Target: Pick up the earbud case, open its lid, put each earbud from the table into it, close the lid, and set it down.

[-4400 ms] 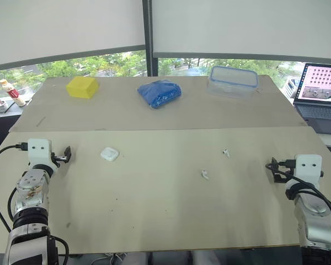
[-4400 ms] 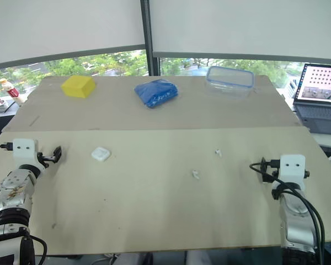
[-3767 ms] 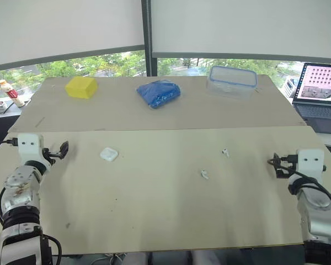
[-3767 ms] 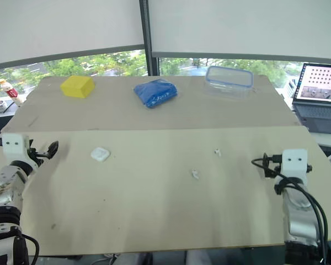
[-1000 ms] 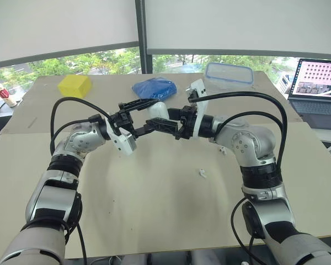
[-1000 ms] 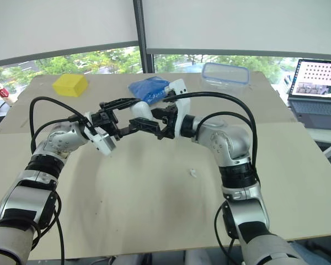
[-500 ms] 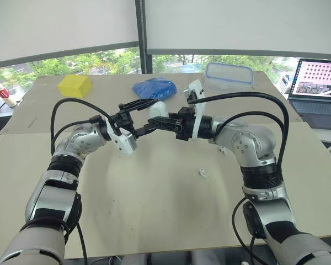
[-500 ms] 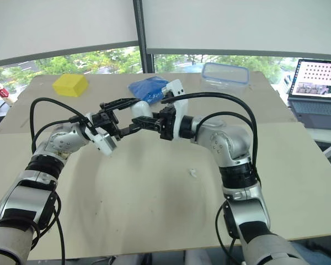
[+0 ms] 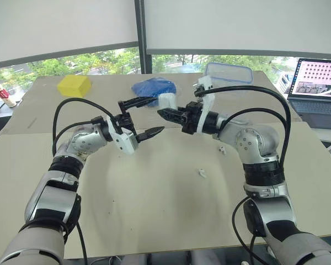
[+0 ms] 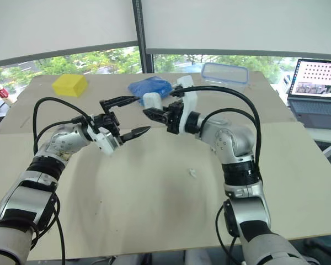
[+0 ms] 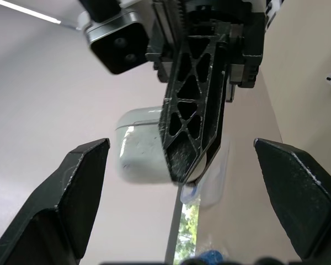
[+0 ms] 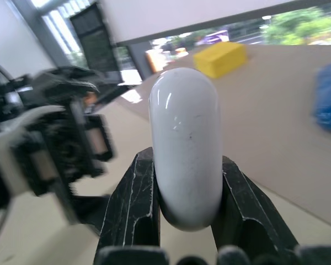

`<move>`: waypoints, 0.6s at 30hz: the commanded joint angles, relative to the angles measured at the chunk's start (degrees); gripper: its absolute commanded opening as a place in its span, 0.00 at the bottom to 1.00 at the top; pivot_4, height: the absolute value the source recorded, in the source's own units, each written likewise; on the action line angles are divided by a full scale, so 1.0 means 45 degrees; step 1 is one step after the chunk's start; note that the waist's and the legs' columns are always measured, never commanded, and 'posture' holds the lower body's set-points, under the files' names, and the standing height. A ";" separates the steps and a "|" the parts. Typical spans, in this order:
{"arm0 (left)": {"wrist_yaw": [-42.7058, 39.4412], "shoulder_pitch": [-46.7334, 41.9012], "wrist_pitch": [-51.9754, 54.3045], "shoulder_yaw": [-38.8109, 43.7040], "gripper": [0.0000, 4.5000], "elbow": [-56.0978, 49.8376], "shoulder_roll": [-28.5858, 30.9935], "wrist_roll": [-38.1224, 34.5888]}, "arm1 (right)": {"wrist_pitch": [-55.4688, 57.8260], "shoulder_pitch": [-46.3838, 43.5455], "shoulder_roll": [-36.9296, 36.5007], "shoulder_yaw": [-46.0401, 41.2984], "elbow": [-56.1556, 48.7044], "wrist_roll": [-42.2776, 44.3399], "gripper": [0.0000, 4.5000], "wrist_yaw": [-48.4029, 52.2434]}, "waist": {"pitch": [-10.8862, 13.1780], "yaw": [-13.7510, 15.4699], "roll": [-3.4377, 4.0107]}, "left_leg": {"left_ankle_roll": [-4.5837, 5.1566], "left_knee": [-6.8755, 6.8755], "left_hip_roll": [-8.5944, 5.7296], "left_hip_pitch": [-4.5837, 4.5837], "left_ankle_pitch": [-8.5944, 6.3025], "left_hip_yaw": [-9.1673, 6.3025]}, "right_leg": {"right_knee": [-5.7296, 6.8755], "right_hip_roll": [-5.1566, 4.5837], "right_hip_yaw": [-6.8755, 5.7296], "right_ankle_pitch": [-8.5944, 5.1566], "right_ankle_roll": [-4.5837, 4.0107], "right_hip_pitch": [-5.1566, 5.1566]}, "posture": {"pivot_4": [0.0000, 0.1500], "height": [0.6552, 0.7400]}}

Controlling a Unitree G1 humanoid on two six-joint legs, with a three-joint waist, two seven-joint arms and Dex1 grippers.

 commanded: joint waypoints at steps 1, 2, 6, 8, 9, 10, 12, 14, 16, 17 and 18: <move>-0.2142 0.0305 0.2543 0.0068 1.00 -0.1077 -0.0192 -0.2570 | -0.2843 0.0232 -0.1253 0.1608 0.0553 -0.2692 0.18 0.0300 | 0.0000 -0.0002 0.0000 | 0.0002 0.0003 -0.0005 -0.0001 -0.0001 0.0002 | 0.0012 -0.0003 -0.0001 0.0000 0.0000 -0.0002 | 1.00 1.00; -0.2589 0.0374 0.3211 0.0159 1.00 -0.1387 -0.0238 -0.2997 | -0.3746 0.0366 -0.1646 0.2235 0.0692 -0.3467 0.18 0.0589 | 0.0000 -0.0005 0.0000 | 0.0009 0.0012 -0.0006 -0.0001 -0.0006 0.0002 | 0.0034 -0.0006 -0.0003 -0.0001 0.0001 -0.0012 | 1.00 1.00; -0.4186 0.0515 0.6111 0.0609 1.00 -0.2566 -0.0443 -0.4502 | -0.5614 0.0693 -0.2149 0.3303 0.0796 -0.4774 0.18 0.1330 | 0.0000 -0.0114 -0.0001 | 0.0013 0.0015 -0.0007 -0.0003 -0.0008 0.0026 | 0.0038 -0.0009 -0.0005 -0.0002 0.0003 -0.0024 | 1.00 1.00; -0.4759 0.0555 0.7155 0.0756 0.88 -0.3071 -0.0478 -0.4817 | -0.6014 0.0698 -0.2117 0.3461 0.0837 -0.5117 0.18 0.1493 | 0.0000 -0.0245 -0.0001 | 0.0012 0.0019 0.0001 -0.0003 -0.0007 0.0029 | 0.0038 -0.0003 -0.0004 -0.0003 0.0003 -0.0024 | 1.00 1.00; -0.4938 0.0542 0.7628 0.0789 0.81 -0.3268 -0.0489 -0.4803 | -0.6219 0.0673 -0.2120 0.3576 0.0850 -0.5310 0.18 0.1585 | 0.0000 -0.0304 0.0000 | 0.0011 0.0020 0.0003 -0.0003 -0.0006 0.0030 | 0.0038 -0.0001 -0.0002 -0.0003 0.0003 -0.0023 | 1.00 1.00; -0.5135 0.0537 0.8124 0.0784 0.72 -0.3447 -0.0479 -0.4750 | -0.6400 0.0639 -0.2126 0.3677 0.0868 -0.5490 0.18 0.1684 | 0.0000 -0.0328 -0.0001 | 0.0011 0.0019 0.0006 0.0001 -0.0006 0.0030 | 0.0038 0.0002 -0.0001 -0.0002 0.0002 -0.0022 | 1.00 1.00; -0.5909 0.0602 0.8988 0.0683 0.72 -0.3871 -0.0436 -0.4851 | -0.6711 0.0566 -0.2140 0.3825 0.0905 -0.5818 0.18 0.1858 | 0.0000 -0.0335 -0.0001 | 0.0011 0.0018 0.0011 0.0004 -0.0006 0.0031 | 0.0039 0.0010 -0.0001 -0.0003 0.0002 -0.0022 | 1.00 1.00; -0.6691 0.0697 0.9805 0.0610 0.72 -0.4290 -0.0381 -0.5006 | -0.6923 0.0472 -0.2133 0.3911 0.0932 -0.6100 0.18 0.2030 | 0.0000 -0.0317 0.0000 | 0.0009 0.0016 0.0013 0.0004 -0.0005 0.0030 | 0.0039 0.0011 -0.0002 -0.0003 0.0002 -0.0023 | 1.00 1.00; -0.7074 0.0687 1.0134 0.0655 0.72 -0.4461 -0.0362 -0.4887 | -0.7187 0.0375 -0.2169 0.4047 0.0953 -0.6432 0.18 0.2255 | 0.0000 -0.0308 -0.0001 | 0.0008 0.0018 0.0009 0.0003 -0.0005 0.0030 | 0.0039 0.0008 -0.0001 -0.0003 0.0002 -0.0022 | 1.00 1.00; -0.7246 0.0640 1.0278 0.0685 0.72 -0.4476 -0.0360 -0.4816 | -0.7340 0.0332 -0.2213 0.4147 0.0956 -0.6620 0.18 0.2373 | 0.0000 -0.0307 -0.0001 | 0.0009 0.0020 0.0008 0.0003 -0.0005 0.0032 | 0.0039 0.0007 -0.0001 -0.0003 0.0002 -0.0022 | 1.00 1.00; -0.7443 0.0585 1.0445 0.0688 0.72 -0.4483 -0.0351 -0.4750 | -0.7459 0.0306 -0.2241 0.4222 0.0954 -0.6766 0.18 0.2470 | 0.0000 -0.0306 -0.0001 | 0.0008 0.0022 0.0008 0.0003 -0.0005 0.0031 | 0.0038 0.0007 -0.0001 -0.0003 0.0002 -0.0022 | 1.00 1.00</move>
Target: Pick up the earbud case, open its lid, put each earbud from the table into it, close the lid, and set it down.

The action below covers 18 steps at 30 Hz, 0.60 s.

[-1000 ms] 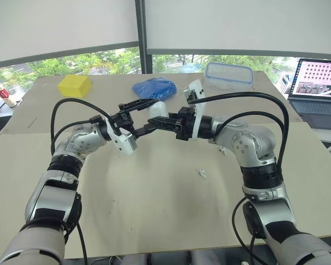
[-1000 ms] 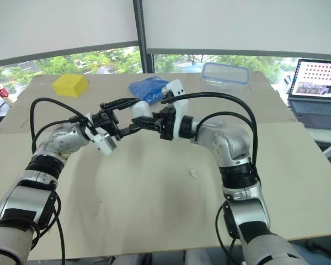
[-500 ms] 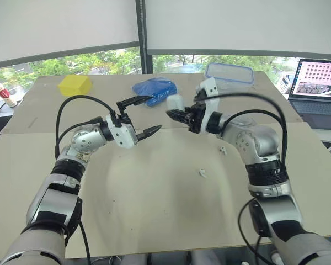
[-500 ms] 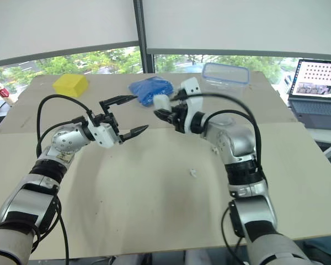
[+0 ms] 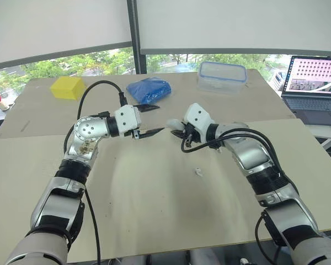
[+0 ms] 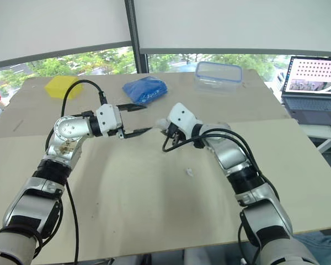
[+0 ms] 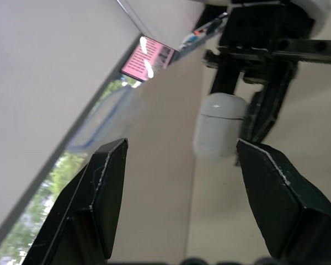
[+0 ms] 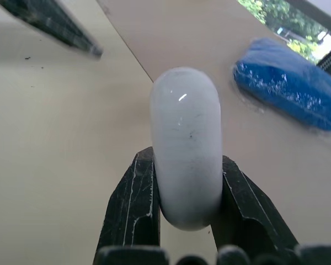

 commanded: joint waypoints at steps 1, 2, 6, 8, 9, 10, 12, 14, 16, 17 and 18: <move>-0.0692 -0.0307 0.0532 0.0244 0.72 -0.0464 0.0142 0.0024 | -0.0810 -0.0398 -0.0158 0.0109 -0.0324 -0.0553 0.18 0.0410 | 0.0000 0.0002 0.0000 | -0.0001 0.0000 0.0001 0.0001 0.0000 0.0000 | 0.0000 0.0000 -0.0001 0.0000 0.0000 0.0001 | 1.00 1.00; -0.0857 -0.0358 0.0644 0.0220 0.72 -0.0463 0.0163 0.0114 | -0.0933 -0.0405 -0.0200 0.0193 -0.0354 -0.0709 0.18 0.0513 | 0.0000 0.0016 0.0000 | -0.0001 -0.0001 0.0001 0.0001 0.0000 0.0000 | 0.0000 0.0001 -0.0001 0.0000 0.0000 0.0000 | 1.00 1.00; -0.1205 -0.0795 0.0792 0.0134 0.72 -0.0071 0.0103 0.0613 | -0.1815 -0.0481 -0.0589 0.0801 -0.0457 -0.1695 0.18 0.1008 | 0.0000 0.0067 0.0000 | -0.0001 0.0011 -0.0003 -0.0003 0.0000 -0.0001 | 0.0000 -0.0003 -0.0003 0.0000 0.0000 0.0003 | 1.00 1.00; -0.1259 -0.1088 0.0758 0.0178 0.72 0.0202 -0.0020 0.0797 | -0.2037 -0.0498 -0.0666 0.0940 -0.0496 -0.2002 0.18 0.1180 | 0.0000 0.0080 0.0000 | 0.0000 0.0014 -0.0003 -0.0006 0.0000 0.0001 | -0.0003 -0.0003 -0.0002 0.0000 0.0000 0.0003 | 1.00 1.00; -0.1285 -0.1206 0.0729 0.0193 0.72 0.0319 -0.0070 0.0861 | -0.2132 -0.0515 -0.0688 0.0982 -0.0493 -0.2144 0.18 0.1247 | 0.0000 0.0081 0.0000 | -0.0001 0.0015 -0.0002 -0.0005 0.0000 0.0000 | -0.0002 -0.0002 -0.0003 0.0000 0.0000 0.0003 | 1.00 1.00; -0.1325 -0.1274 0.0728 0.0202 0.72 0.0377 -0.0101 0.0910 | -0.2193 -0.0523 -0.0694 0.0999 -0.0506 -0.2254 0.18 0.1300 | 0.0000 0.0076 0.0000 | -0.0001 0.0016 -0.0003 -0.0005 0.0000 0.0001 | -0.0003 -0.0002 -0.0002 0.0000 0.0000 0.0003 | 1.00 1.00; -0.1434 -0.1391 0.0652 0.0154 0.72 0.0514 -0.0148 0.1056 | -0.2142 -0.0536 -0.0597 0.0940 -0.0545 -0.2340 0.18 0.1347 | 0.0000 0.0068 0.0000 | -0.0001 0.0015 -0.0002 -0.0005 0.0000 0.0002 | -0.0002 -0.0002 -0.0002 0.0000 0.0000 0.0003 | 1.00 1.00; -0.1568 -0.1471 0.0527 0.0092 0.72 0.0671 -0.0179 0.1231 | -0.2127 -0.0564 -0.0521 0.0907 -0.0553 -0.2427 0.18 0.1372 | 0.0000 0.0060 0.0000 | -0.0002 0.0013 -0.0001 -0.0005 0.0001 0.0002 | -0.0002 -0.0001 -0.0001 0.0000 0.0000 0.0002 | 1.00 1.00; -0.1716 -0.1536 0.0398 0.0000 0.72 0.0804 -0.0227 0.1399 | -0.2077 -0.0625 -0.0428 0.0874 -0.0543 -0.2514 0.18 0.1350 | 0.0000 0.0053 0.0000 | -0.0003 0.0013 0.0000 -0.0005 0.0002 0.0002 | -0.0002 0.0000 -0.0001 0.0000 0.0000 0.0002 | 1.00 1.00; -0.1779 -0.1561 0.0376 -0.0007 0.72 0.0850 -0.0257 0.1436 | -0.2054 -0.0644 -0.0388 0.0852 -0.0534 -0.2544 0.18 0.1342 | 0.0000 0.0053 0.0000 | -0.0004 0.0013 0.0000 -0.0005 0.0002 0.0003 | -0.0002 0.0000 -0.0001 0.0000 0.0000 0.0001 | 1.00 1.00; -0.1978 -0.1557 0.0468 -0.0006 0.72 0.0781 -0.0290 0.1367 | -0.2050 -0.0658 -0.0368 0.0836 -0.0531 -0.2588 0.18 0.1349 | 0.0000 0.0052 0.0000 | -0.0002 0.0013 0.0000 -0.0005 0.0001 0.0002 | -0.0002 0.0000 -0.0001 0.0000 0.0000 0.0001 | 1.00 1.00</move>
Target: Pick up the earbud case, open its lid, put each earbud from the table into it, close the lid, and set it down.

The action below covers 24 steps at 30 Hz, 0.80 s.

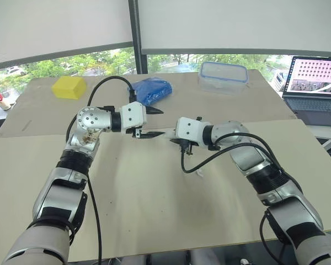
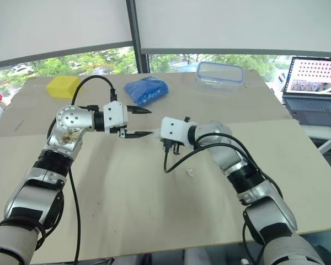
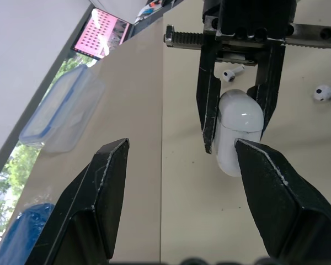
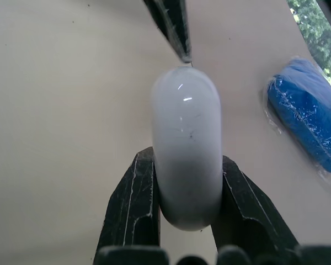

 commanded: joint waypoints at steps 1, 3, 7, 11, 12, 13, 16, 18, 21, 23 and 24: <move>-0.0548 -0.0281 -0.0073 0.0064 0.72 -0.0250 -0.0107 -0.0068 | -0.0230 -0.0495 0.0148 -0.0335 -0.0459 -0.0055 0.18 -0.0011 | 0.0000 -0.0002 0.0000 | 0.0000 0.0001 0.0000 0.0000 0.0000 0.0000 | 0.0000 0.0000 0.0000 0.0000 0.0000 0.0000 | 1.00 1.00; -0.0995 -0.0235 0.0225 0.0117 0.72 -0.0508 -0.0037 -0.0259 | -0.0237 -0.0485 0.0097 -0.0378 -0.0436 -0.0135 0.18 0.0037 | 0.0000 0.0013 0.0000 | 0.0000 0.0002 -0.0001 0.0000 0.0000 0.0000 | 0.0001 -0.0002 0.0000 0.0000 0.0000 0.0000 | 1.00 1.00; -0.1581 -0.0073 0.0554 0.0187 0.72 -0.0812 0.0175 -0.0311 | -0.0241 -0.0402 -0.0023 -0.0450 -0.0426 -0.0212 0.18 0.0080 | 0.0000 0.0019 0.0000 | 0.0000 0.0004 -0.0001 -0.0001 0.0000 0.0000 | 0.0002 -0.0002 0.0001 0.0000 0.0000 0.0001 | 1.00 1.00; -0.1407 -0.0066 0.0498 0.0153 0.72 -0.0721 0.0110 -0.0043 | -0.0178 -0.0409 0.0026 -0.0441 -0.0509 -0.0225 0.18 0.0108 | 0.0000 0.0016 0.0000 | 0.0000 0.0004 0.0000 -0.0001 0.0000 0.0000 | 0.0002 -0.0001 0.0001 0.0000 0.0000 0.0001 | 1.00 1.00; -0.1340 -0.0082 0.0496 0.0121 0.72 -0.0679 0.0066 0.0035 | -0.0143 -0.0429 0.0072 -0.0421 -0.0545 -0.0211 0.18 0.0127 | 0.0000 0.0013 0.0000 | 0.0001 0.0004 0.0000 0.0000 0.0000 0.0000 | 0.0002 -0.0001 0.0001 0.0000 0.0000 0.0001 | 1.00 1.00; -0.1252 -0.0098 0.0480 0.0096 0.72 -0.0628 0.0021 0.0120 | -0.0109 -0.0452 0.0114 -0.0399 -0.0580 -0.0205 0.18 0.0146 | 0.0000 0.0012 0.0000 | 0.0001 0.0004 -0.0001 -0.0001 0.0000 0.0000 | 0.0002 -0.0001 0.0001 0.0000 0.0000 0.0001 | 1.00 1.00; -0.1055 -0.0134 0.0382 0.0052 0.72 -0.0444 -0.0055 0.0367 | -0.0059 -0.0543 0.0231 -0.0339 -0.0659 -0.0236 0.18 0.0171 | 0.0000 0.0011 0.0000 | 0.0000 0.0004 0.0000 -0.0001 0.0000 0.0000 | 0.0002 -0.0001 0.0001 0.0000 0.0000 0.0001 | 1.00 1.00; -0.0994 -0.0177 0.0319 0.0073 0.72 -0.0344 -0.0103 0.0457 | -0.0027 -0.0609 0.0305 -0.0325 -0.0709 -0.0261 0.18 0.0210 | 0.0000 0.0013 0.0000 | 0.0000 0.0005 0.0000 -0.0001 0.0000 0.0000 | 0.0003 -0.0001 0.0001 0.0000 0.0000 0.0000 | 1.00 1.00; -0.0908 -0.0241 0.0275 0.0080 0.72 -0.0278 -0.0168 0.0564 | -0.0030 -0.0654 0.0366 -0.0323 -0.0746 -0.0304 0.18 0.0243 | 0.0000 0.0015 0.0000 | 0.0000 0.0006 -0.0001 -0.0001 0.0000 0.0000 | 0.0004 -0.0002 0.0001 0.0000 0.0000 0.0000 | 1.00 1.00; -0.0890 -0.0260 0.0238 0.0081 0.72 -0.0229 -0.0192 0.0642 | -0.0022 -0.0661 0.0394 -0.0330 -0.0748 -0.0320 0.18 0.0244 | 0.0000 0.0014 0.0000 | 0.0000 0.0006 -0.0001 -0.0001 0.0000 0.0000 | 0.0004 -0.0001 0.0001 0.0000 0.0000 0.0000 | 1.00 1.00; -0.0884 -0.0267 0.0221 0.0078 0.72 -0.0208 -0.0199 0.0672 | -0.0010 -0.0663 0.0403 -0.0334 -0.0754 -0.0322 0.18 0.0244 | 0.0000 0.0015 0.0000 | 0.0000 0.0006 0.0000 0.0000 0.0000 0.0000 | 0.0005 -0.0001 0.0001 0.0000 0.0000 0.0000 | 1.00 1.00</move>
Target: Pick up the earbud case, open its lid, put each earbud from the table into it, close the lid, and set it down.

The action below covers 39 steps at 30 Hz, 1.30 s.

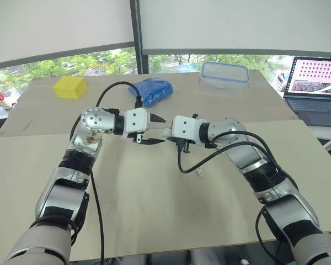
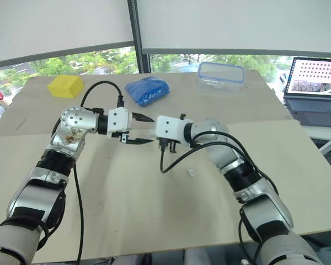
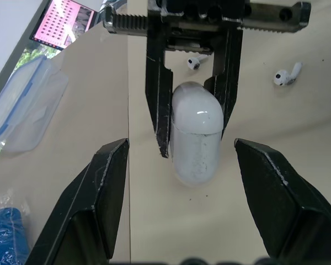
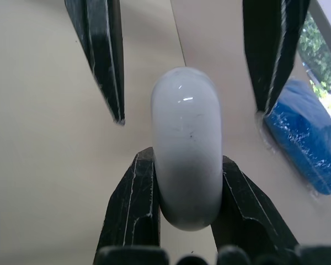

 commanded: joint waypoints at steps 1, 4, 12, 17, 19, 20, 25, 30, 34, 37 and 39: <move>0.0089 -0.0285 -0.0217 0.0094 0.72 -0.0001 0.0007 0.0144 | -0.0033 -0.0284 0.0069 -0.0289 -0.0496 -0.0045 0.18 -0.0014 | 0.0000 -0.0001 0.0000 | 0.0000 0.0000 -0.0001 0.0000 0.0000 0.0000 | 0.0000 0.0000 0.0000 0.0000 0.0000 0.0000 | 1.00 1.00; 0.0058 -0.0289 -0.0252 0.0148 0.72 0.0063 -0.0045 0.0136 | -0.0018 -0.0280 0.0103 -0.0294 -0.0564 -0.0073 0.18 0.0003 | 0.0000 0.0002 0.0000 | -0.0002 0.0001 -0.0001 0.0000 0.0001 0.0000 | 0.0000 -0.0001 0.0000 0.0000 0.0000 0.0000 | 1.00 1.00; -0.0266 -0.0382 -0.0008 0.0299 0.12 -0.0159 -0.0137 -0.0194 | -0.0088 -0.0149 0.0098 -0.0242 -0.0510 -0.0185 0.18 0.0033 | 0.0000 -0.0004 0.0000 | -0.0001 0.0001 -0.0001 0.0000 0.0001 0.0000 | 0.0002 0.0000 0.0000 0.0000 0.0000 0.0000 | 1.00 1.00; -0.0315 -0.0219 -0.0056 0.0232 0.12 -0.0253 -0.0082 -0.0103 | -0.0113 -0.0219 0.0149 -0.0245 -0.0473 -0.0212 0.18 -0.0012 | 0.0000 -0.0003 0.0000 | 0.0000 0.0001 -0.0001 -0.0001 0.0000 0.0000 | 0.0001 -0.0001 0.0000 0.0000 0.0000 0.0000 | 1.00 1.00; -0.0146 -0.0206 -0.0008 0.0190 0.12 -0.0246 -0.0061 0.0062 | -0.0105 -0.0254 0.0166 -0.0266 -0.0473 -0.0183 0.18 -0.0001 | 0.0000 0.0001 0.0000 | -0.0001 0.0001 -0.0001 -0.0001 0.0000 0.0000 | 0.0001 -0.0001 0.0000 0.0000 0.0000 0.0000 | 1.00 1.00; -0.0116 -0.0203 0.0007 0.0176 0.12 -0.0235 -0.0053 0.0108 | -0.0060 -0.0257 0.0184 -0.0295 -0.0483 -0.0105 0.18 0.0055 | 0.0000 0.0000 0.0000 | -0.0002 0.0001 -0.0001 -0.0001 0.0001 0.0000 | 0.0001 -0.0001 0.0000 0.0000 0.0000 0.0000 | 1.00 1.00; -0.0269 -0.0082 0.0693 0.0388 0.12 -0.0317 -0.0062 -0.0294 | 0.0385 -0.0155 0.0068 -0.0575 -0.0815 0.0370 0.53 0.0444 | 0.0000 -0.0008 0.0000 | -0.0001 0.0001 -0.0001 -0.0001 0.0000 0.0000 | 0.0002 -0.0001 0.0000 0.0000 0.0000 0.0000 | 1.00 1.00; -0.0310 0.0440 0.3929 0.1335 0.12 -0.0672 -0.0045 -0.1747 | 0.2527 0.0606 -0.0250 -0.2196 -0.2179 0.2130 0.92 0.0770 | 0.0000 0.0007 0.0000 | 0.0009 0.0006 0.0000 -0.0001 -0.0005 -0.0006 | 0.0007 -0.0001 -0.0002 0.0000 0.0000 0.0001 | 1.00 1.00; 0.0181 0.1095 0.6531 0.2183 0.12 -0.1778 -0.0154 -0.2902 | 0.5340 0.1373 -0.0313 -0.4024 -0.3529 0.3886 1.00 0.0377 | 0.0000 0.0051 0.0000 | 0.0016 0.0017 0.0002 -0.0005 -0.0009 -0.0009 | 0.0015 0.0000 -0.0001 0.0000 0.0000 0.0002 | 1.00 1.00; 0.0832 0.1683 0.7629 0.2672 0.12 -0.2706 -0.0210 -0.3397 | 0.6672 0.2009 -0.0933 -0.4695 -0.4396 0.4432 1.00 0.0256 | 0.0000 0.0104 0.0000 | 0.0022 0.0029 0.0002 -0.0006 -0.0013 -0.0011 | 0.0026 -0.0002 0.0001 0.0000 0.0000 0.0001 | 1.00 1.00; 0.1319 0.2241 0.8242 0.2938 0.12 -0.3488 -0.0264 -0.3682 | 0.7282 0.2458 -0.1253 -0.5122 -0.5044 0.4836 1.00 0.0134 | 0.0000 0.0231 0.0000 | 0.0022 0.0033 0.0002 -0.0007 -0.0014 -0.0007 | 0.0025 -0.0004 0.0003 0.0000 0.0000 0.0002 | 1.00 1.00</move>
